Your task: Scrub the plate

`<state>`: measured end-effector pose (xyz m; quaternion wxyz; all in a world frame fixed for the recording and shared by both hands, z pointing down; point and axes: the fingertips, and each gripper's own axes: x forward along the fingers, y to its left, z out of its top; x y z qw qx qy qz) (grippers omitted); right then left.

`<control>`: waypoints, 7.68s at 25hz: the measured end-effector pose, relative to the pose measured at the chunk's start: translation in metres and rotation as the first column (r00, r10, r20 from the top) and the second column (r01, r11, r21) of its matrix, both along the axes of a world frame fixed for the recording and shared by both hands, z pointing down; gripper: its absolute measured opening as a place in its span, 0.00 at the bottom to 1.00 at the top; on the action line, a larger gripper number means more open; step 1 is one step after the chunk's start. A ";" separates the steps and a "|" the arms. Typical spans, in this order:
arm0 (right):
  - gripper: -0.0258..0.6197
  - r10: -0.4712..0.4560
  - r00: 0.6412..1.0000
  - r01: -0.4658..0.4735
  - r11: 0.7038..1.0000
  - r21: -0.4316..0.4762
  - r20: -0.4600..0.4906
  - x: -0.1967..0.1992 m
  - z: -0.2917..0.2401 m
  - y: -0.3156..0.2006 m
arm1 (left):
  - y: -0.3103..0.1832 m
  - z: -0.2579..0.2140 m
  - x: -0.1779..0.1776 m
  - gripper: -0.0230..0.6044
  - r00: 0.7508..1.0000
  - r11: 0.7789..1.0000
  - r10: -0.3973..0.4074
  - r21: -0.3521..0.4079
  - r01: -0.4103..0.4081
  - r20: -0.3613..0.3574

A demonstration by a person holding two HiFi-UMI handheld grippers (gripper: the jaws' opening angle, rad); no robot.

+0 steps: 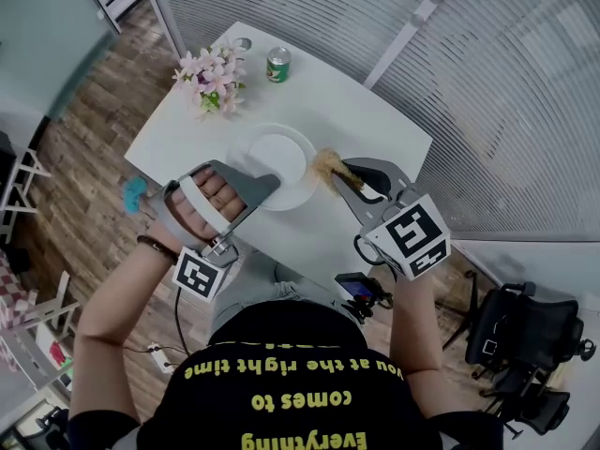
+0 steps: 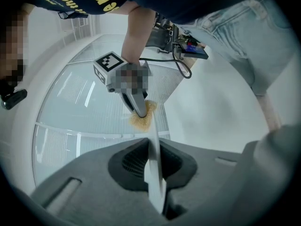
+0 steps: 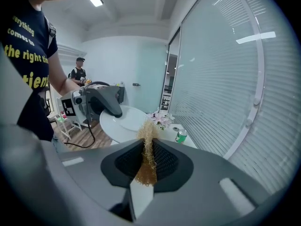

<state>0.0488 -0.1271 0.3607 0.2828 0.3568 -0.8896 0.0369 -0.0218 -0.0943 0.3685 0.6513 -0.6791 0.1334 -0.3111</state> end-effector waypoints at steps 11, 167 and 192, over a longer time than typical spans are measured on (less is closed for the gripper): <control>0.12 -0.049 0.998 0.049 0.999 -0.001 0.036 -0.021 -0.012 0.003 | 0.011 0.001 0.006 0.07 1.000 1.000 0.031 -0.003 -0.031 0.001; 0.12 -0.166 0.964 0.158 0.986 -0.056 -0.207 -0.035 -0.004 -0.035 | 0.056 -0.008 0.036 0.07 0.977 0.976 0.211 0.043 -0.212 0.034; 0.12 -0.380 0.907 0.383 0.923 -0.020 -0.182 -0.110 -0.016 -0.016 | 0.055 0.007 0.040 0.07 0.977 0.978 0.208 -0.006 -0.208 0.044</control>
